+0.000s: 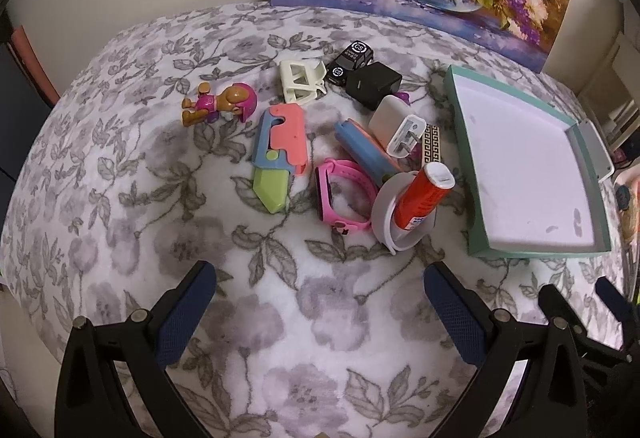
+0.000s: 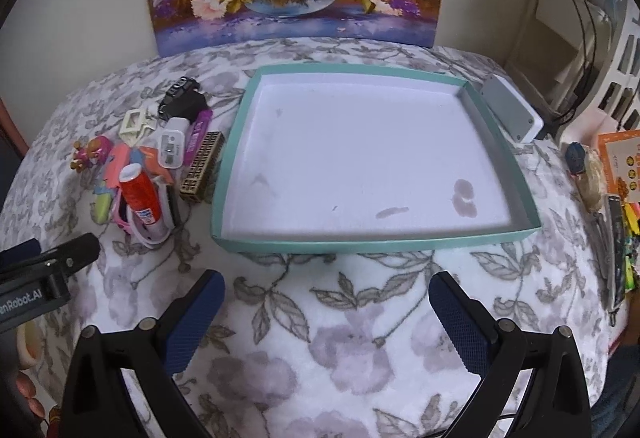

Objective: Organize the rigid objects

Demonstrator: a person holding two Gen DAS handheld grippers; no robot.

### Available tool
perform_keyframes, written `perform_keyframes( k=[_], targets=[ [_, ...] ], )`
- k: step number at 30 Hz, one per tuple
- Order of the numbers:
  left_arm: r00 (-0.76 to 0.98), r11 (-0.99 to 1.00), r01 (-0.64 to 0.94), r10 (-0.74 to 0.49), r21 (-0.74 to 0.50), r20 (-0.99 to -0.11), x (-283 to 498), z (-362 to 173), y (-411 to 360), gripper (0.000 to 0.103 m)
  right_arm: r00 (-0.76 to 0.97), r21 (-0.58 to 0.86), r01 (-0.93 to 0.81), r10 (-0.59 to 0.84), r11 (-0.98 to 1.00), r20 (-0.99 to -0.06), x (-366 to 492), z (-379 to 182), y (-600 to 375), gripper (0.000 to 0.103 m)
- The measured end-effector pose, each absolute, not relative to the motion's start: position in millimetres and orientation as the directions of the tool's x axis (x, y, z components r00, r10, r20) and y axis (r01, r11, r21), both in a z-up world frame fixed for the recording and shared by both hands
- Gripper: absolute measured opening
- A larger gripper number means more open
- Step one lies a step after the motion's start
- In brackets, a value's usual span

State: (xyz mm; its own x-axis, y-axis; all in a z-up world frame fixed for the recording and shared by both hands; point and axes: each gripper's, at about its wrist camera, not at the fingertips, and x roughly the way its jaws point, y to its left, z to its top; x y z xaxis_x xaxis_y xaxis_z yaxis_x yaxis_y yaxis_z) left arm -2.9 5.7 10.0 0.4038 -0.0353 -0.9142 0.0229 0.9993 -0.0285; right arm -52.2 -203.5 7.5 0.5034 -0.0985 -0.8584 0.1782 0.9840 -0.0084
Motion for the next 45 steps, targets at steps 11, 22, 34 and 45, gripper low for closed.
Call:
perform_keyframes(
  k=[11, 22, 34, 45],
  targets=[
    [0.401, 1.000, 0.021, -0.019, -0.011, -0.916, -3.0, 10.2, 7.1, 0.103, 0.485, -0.029, 0.155, -0.101, 0.988, -0.868, -51.0, 4.7, -196.4, 0.103],
    [0.384, 0.999, 0.037, 0.005, 0.020, -0.923, -3.5, 5.6, 5.0, 0.103, 0.476, -0.023, 0.159, -0.098, 0.987, -0.874, -50.7, 2.6, -197.3, 0.103],
    [0.375, 0.997, 0.048, 0.034, 0.056, -0.927, -2.8, 2.7, 2.0, 0.103, 0.460, -0.014, 0.176, -0.095, 0.984, -0.883, -49.9, -1.7, -201.6, 0.103],
    [0.369, 0.997, 0.046, 0.039, 0.060, -0.929, -2.4, 0.5, 2.4, 0.103, 0.447, -0.018, 0.181, -0.098, 0.983, -0.889, -48.1, -3.9, -203.1, 0.103]
  ],
)
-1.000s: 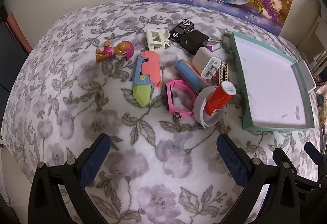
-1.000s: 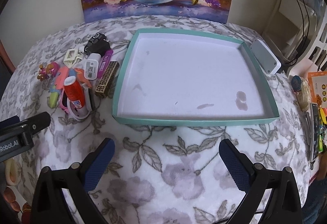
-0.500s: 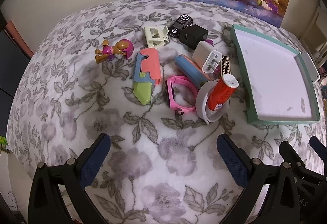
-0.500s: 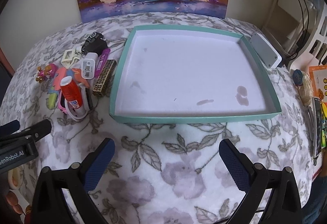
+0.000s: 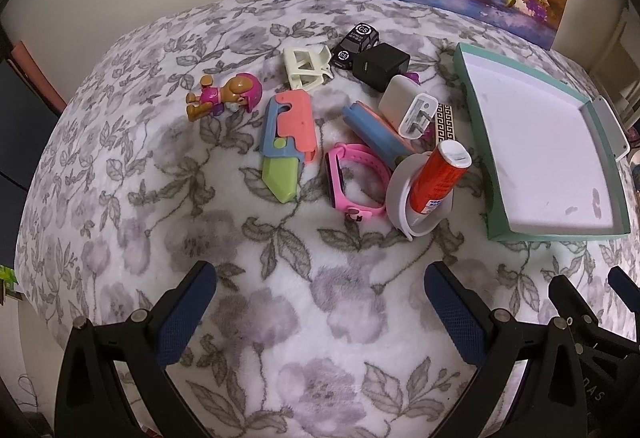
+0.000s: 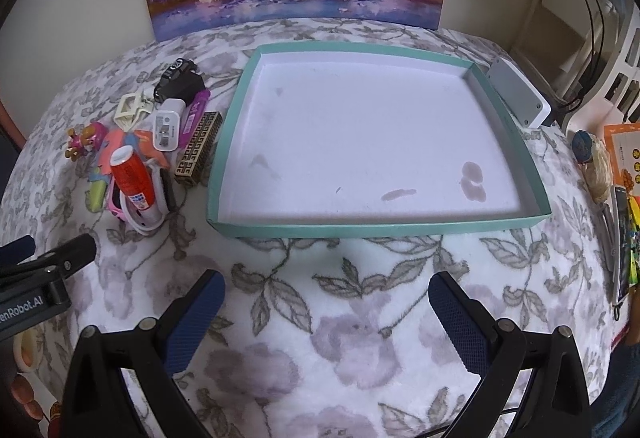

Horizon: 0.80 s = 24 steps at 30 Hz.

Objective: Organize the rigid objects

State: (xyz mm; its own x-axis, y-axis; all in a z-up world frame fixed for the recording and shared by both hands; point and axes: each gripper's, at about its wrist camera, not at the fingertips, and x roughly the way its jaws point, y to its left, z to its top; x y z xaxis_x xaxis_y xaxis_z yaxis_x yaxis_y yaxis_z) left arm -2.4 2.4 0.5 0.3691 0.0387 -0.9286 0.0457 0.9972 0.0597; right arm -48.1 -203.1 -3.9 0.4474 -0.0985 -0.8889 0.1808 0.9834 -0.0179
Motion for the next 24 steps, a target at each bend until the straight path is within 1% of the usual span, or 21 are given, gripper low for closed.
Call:
perform_keyframes(
  k=[17, 22, 24],
  targets=[
    [0.355, 0.999, 0.026, 0.025, 0.036, -0.935, -0.5, 1.9, 5.4, 0.103, 0.451, -0.015, 0.179, -0.096, 0.984, -0.887, -48.2, -3.7, -202.9, 0.103],
    [0.363, 0.999, -0.033, 0.021, 0.010, -0.931, 17.6, 20.2, 14.2, 0.103, 0.491, 0.024, 0.190, -0.074, 0.982, -0.868, -39.0, 19.5, -205.1, 0.103],
    [0.374, 0.999, -0.049, 0.034, 0.016, -0.927, 26.8, 30.4, 15.9, 0.103, 0.506, 0.008, 0.174, -0.083, 0.985, -0.858, -29.8, 33.1, -202.3, 0.103]
  ],
)
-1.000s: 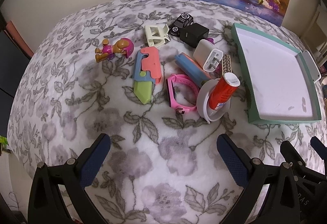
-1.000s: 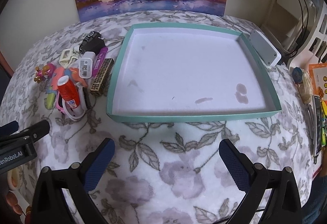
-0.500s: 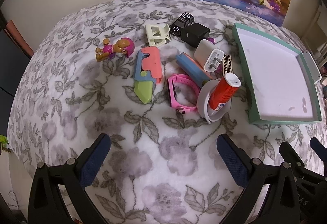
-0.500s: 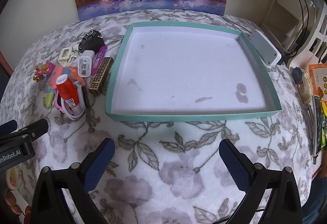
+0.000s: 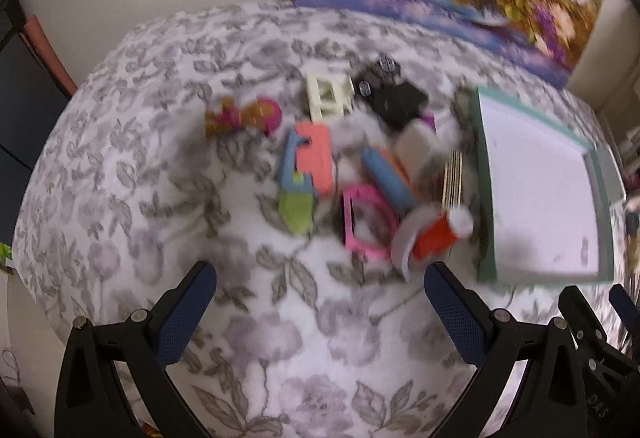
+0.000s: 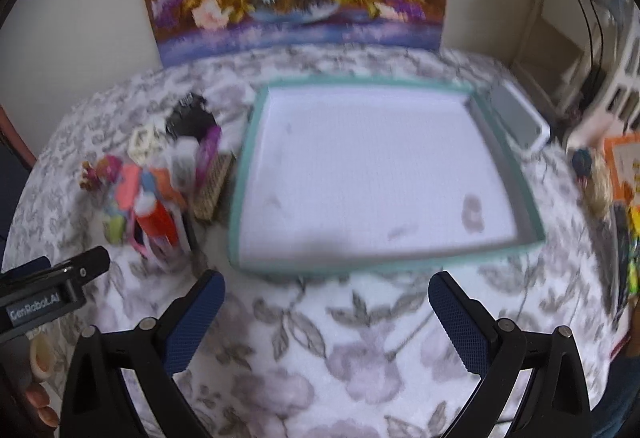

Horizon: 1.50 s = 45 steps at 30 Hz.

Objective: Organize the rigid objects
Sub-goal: 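Grasp the orange-capped glue bottle with the right gripper while the left gripper grasps the pink watch band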

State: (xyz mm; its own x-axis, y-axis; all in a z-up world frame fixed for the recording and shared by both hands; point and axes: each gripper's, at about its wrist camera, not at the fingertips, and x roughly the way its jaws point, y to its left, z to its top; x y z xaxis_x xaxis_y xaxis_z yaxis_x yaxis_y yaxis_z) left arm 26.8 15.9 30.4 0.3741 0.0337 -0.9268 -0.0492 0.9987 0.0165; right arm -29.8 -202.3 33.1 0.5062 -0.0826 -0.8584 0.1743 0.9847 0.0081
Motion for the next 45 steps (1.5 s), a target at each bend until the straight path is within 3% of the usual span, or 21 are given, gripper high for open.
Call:
perform_keyframes(
  k=[7, 14, 19, 27, 32, 38, 45],
  targets=[
    [0.372, 0.985, -0.165, 0.114, 0.055, -0.921, 57.0, 47.1, 21.8, 0.103, 0.494, 0.040, 0.148, -0.039, 0.988, -0.869, 7.2, 53.5, -183.6, 0.103],
    [0.341, 0.961, -0.263, 0.181, 0.092, -0.922, 64.8, 22.2, 43.3, 0.103, 0.482, 0.062, 0.076, 0.018, 0.995, -0.876, 30.5, 42.8, -152.0, 0.103],
    [0.279, 0.966, -0.255, 0.109, 0.036, -0.954, 68.6, -0.7, 62.0, 0.103, 0.476, 0.088, 0.033, 0.062, 0.996, -0.877, 36.5, 33.8, -133.3, 0.101],
    [0.221, 0.962, -0.272, 0.080, 0.017, -0.972, 66.5, -19.7, 80.9, 0.103, 0.438, 0.169, -0.020, 0.161, 0.985, -0.885, 40.5, 13.7, -110.5, 0.078],
    [0.222, 0.963, -0.270, 0.044, -0.018, -0.974, 65.9, -22.0, 82.7, 0.103, 0.423, 0.202, -0.016, 0.189, 0.979, -0.886, 41.4, 5.6, -107.0, 0.050],
    [0.216, 0.961, -0.271, -0.004, -0.063, -0.976, 70.0, -26.6, 80.9, 0.103, 0.428, 0.250, 0.010, 0.222, 0.968, -0.876, 42.6, 1.1, -111.8, 0.030],
    [0.225, 0.961, -0.260, -0.029, -0.089, -0.974, 73.4, -28.5, 69.8, 0.103, 0.432, 0.311, 0.027, 0.270, 0.950, -0.861, 39.9, 5.9, -119.1, 0.030]
  ],
)
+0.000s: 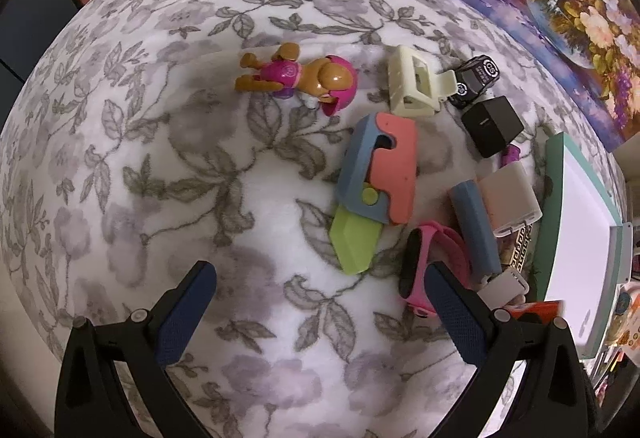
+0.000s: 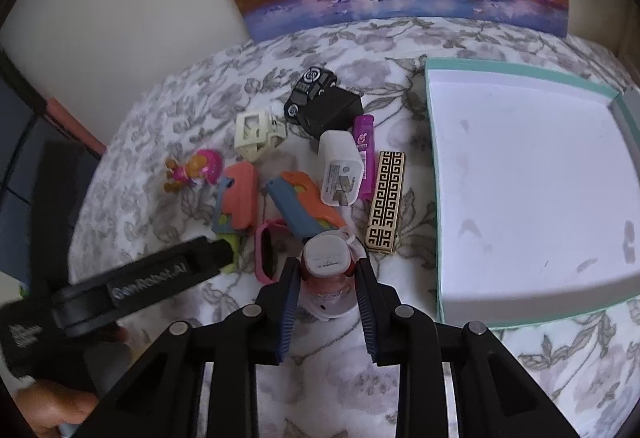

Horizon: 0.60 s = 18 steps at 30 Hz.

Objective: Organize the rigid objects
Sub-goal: 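Grasp the orange-capped glue bottle with the right gripper while the left gripper grasps the pink watch band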

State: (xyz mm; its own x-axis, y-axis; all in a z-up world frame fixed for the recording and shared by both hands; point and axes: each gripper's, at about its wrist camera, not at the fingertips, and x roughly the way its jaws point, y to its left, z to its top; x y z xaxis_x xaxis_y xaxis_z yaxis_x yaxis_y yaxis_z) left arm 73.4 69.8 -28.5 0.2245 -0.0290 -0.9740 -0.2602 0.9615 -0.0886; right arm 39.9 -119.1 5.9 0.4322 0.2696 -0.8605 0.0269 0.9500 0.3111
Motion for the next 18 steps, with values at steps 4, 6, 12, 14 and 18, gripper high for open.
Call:
perform_keyframes(
  k=[4, 6, 12, 14, 18],
  targets=[
    [0.235, 0.963, -0.250, -0.037, -0.097, -0.971, 78.2, -27.2, 56.7, 0.102, 0.463, 0.309, 0.026, 0.262, 0.951, -0.847, 37.2, 17.5, -123.9, 0.030],
    [0.237, 0.966, -0.239, -0.040, -0.098, -0.971, 80.4, -26.0, 52.0, 0.102, 0.475, 0.301, 0.036, 0.249, 0.953, -0.844, 36.0, 23.7, -128.5, 0.030],
    [0.230, 0.979, -0.185, -0.040, -0.084, -0.972, 88.5, -31.2, 34.2, 0.082, 0.518, 0.300, 0.054, 0.231, 0.952, -0.824, 31.2, 41.7, -145.6, 0.030],
    [0.222, 0.984, -0.164, -0.038, -0.076, -0.974, 91.5, -35.5, 27.1, 0.072, 0.533, 0.311, 0.063, 0.231, 0.948, -0.814, 29.2, 46.6, -152.7, 0.030],
    [0.217, 0.989, -0.129, -0.048, -0.077, -0.975, 94.8, -42.1, 11.8, 0.051, 0.551, 0.313, 0.091, 0.214, 0.945, -0.807, 26.2, 51.6, -166.7, 0.030]
  ],
)
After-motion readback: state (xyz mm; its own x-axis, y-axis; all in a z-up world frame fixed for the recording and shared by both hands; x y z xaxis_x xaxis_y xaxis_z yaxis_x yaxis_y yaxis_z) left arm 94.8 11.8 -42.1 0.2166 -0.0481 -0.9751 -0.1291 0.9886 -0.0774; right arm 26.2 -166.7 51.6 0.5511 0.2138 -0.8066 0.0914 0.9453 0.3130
